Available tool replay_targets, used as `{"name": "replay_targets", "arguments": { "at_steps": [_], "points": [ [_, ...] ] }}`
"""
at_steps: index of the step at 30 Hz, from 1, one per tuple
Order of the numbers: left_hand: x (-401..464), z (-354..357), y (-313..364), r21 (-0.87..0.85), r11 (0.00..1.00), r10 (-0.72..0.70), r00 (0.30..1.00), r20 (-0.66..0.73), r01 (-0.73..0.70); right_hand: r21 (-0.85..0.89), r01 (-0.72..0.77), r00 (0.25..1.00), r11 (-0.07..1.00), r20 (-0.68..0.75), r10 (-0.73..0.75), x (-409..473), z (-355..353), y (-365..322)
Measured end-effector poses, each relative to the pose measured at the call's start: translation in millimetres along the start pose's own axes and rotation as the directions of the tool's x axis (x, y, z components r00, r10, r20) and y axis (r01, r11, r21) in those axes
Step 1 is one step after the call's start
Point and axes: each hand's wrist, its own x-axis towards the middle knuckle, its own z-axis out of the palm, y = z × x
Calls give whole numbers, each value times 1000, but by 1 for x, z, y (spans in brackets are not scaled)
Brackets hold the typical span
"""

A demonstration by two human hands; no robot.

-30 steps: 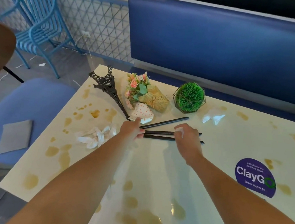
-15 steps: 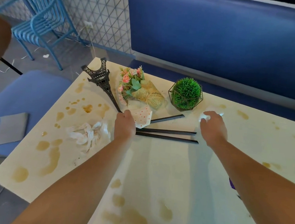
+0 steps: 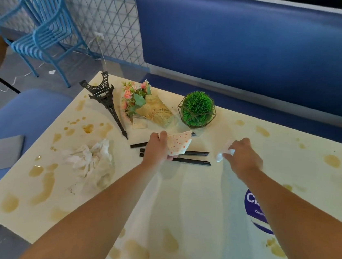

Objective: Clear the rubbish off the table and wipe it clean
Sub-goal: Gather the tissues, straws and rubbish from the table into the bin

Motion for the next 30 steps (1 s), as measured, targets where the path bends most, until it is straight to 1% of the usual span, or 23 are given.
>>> {"name": "replay_targets", "arguments": {
  "at_steps": [2,3,5,8,11,13,15,17,19,21,23,25,26,27,30],
  "points": [
    [-9,12,3,-30,999,-13,999,47,14,20,9,1000,1000,15,-9,-10,1,9],
    [-13,18,4,-41,999,-21,998,65,24,74,-11,1000,997,18,9,-15,2,13],
    [-21,29,5,-21,999,-31,995,97,34,240,-68,997,968,-9,72,-26,0,20],
    [-34,43,7,20,1000,-18,988,155,15,516,-128,983,847,-48,177,-45,-9,26],
    [-48,54,8,38,999,22,974,225,-31,641,-168,973,749,-14,230,-61,-23,31],
    [-62,64,9,53,997,45,958,285,-62,711,-214,963,670,41,265,-79,-30,40],
    [-77,74,7,38,995,78,936,342,-96,757,-260,950,600,91,298,-99,-33,49],
    [-93,81,6,33,990,112,919,379,-134,782,-296,932,549,109,347,-118,-36,56],
    [-109,89,3,55,983,137,899,417,-175,805,-323,903,498,103,418,-139,-38,62],
    [-126,99,-3,104,971,145,873,465,-217,849,-312,875,427,82,477,-164,-40,70],
    [-142,111,-8,171,949,145,848,510,-265,917,-277,851,286,96,517,-189,-41,82],
    [-160,126,-15,230,917,148,814,562,-326,965,-239,829,106,146,540,-217,-41,96],
    [-169,134,-20,250,902,146,793,592,-353,975,-211,825,63,143,547,-229,-42,104],
    [-183,144,-26,267,885,141,765,628,-382,982,-182,817,51,123,563,-246,-41,115],
    [-217,169,-43,285,840,146,698,701,-462,986,-143,795,88,62,603,-286,-38,144]
  ]
}}
